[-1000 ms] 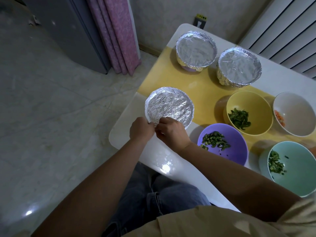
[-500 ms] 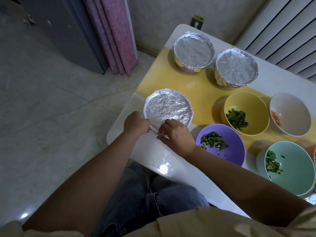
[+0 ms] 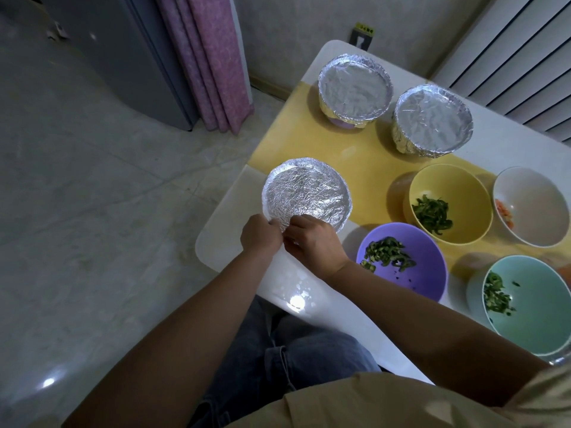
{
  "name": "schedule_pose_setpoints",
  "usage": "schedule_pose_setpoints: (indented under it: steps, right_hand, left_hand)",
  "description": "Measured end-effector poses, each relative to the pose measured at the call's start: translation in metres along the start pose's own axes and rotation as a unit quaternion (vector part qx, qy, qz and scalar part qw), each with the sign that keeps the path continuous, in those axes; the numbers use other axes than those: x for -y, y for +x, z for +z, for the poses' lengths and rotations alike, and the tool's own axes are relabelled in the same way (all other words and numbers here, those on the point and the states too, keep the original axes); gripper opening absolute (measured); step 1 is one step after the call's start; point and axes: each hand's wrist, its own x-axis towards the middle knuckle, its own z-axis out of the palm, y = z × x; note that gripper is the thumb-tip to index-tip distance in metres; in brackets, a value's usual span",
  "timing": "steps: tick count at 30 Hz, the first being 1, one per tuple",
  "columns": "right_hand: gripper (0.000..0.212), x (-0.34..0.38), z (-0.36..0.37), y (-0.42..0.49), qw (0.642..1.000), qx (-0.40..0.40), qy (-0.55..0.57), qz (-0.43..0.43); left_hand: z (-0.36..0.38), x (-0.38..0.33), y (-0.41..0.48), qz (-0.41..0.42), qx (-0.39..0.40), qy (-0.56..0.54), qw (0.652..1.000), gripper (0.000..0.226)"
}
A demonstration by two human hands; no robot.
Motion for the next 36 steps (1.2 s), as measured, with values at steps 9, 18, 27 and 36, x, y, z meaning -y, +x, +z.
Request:
schedule_pose_setpoints:
  steps: [9,18,27,36]
  right_hand:
    - [0.017,0.003,-0.001,0.000,1.000,-0.012,0.003,0.014]
    - [0.031,-0.003,-0.009,-0.004,0.999,0.027,-0.017,0.035]
    - [0.013,-0.002,-0.001,0.001,1.000,0.005,-0.013,0.027]
    - [0.022,0.000,-0.003,0.003,1.000,0.000,0.006,-0.014]
  left_hand:
    - [-0.009,-0.006,-0.002,-0.055,0.140,-0.088,0.985,0.023]
    - [-0.025,-0.014,0.007,-0.026,0.137,-0.052,0.989,0.022]
    - [-0.031,-0.020,-0.001,-0.031,0.122,-0.040,0.991,0.026]
    - [-0.010,-0.008,-0.009,-0.093,0.133,-0.070,0.984,0.027]
